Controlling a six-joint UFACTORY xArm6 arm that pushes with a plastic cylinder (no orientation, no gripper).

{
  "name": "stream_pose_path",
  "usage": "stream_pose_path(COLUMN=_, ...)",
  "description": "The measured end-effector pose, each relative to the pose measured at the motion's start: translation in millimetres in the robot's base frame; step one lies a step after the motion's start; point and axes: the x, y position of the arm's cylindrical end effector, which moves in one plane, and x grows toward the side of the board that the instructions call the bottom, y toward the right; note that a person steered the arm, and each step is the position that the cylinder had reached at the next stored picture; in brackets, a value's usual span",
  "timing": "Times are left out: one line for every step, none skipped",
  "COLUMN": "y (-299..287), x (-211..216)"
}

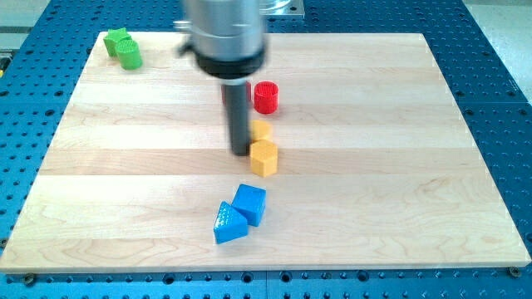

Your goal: Place the yellow hexagon to the bottom right corner of the board

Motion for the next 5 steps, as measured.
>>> stream_pose_path(y=67.5, x=40.4)
stream_pose_path(y=49.1, x=28.4)
stream_pose_path(y=-2.1, x=27.2)
stream_pose_path(y=-7.9, x=52.8)
stream_pose_path(y=102.5, x=71.3)
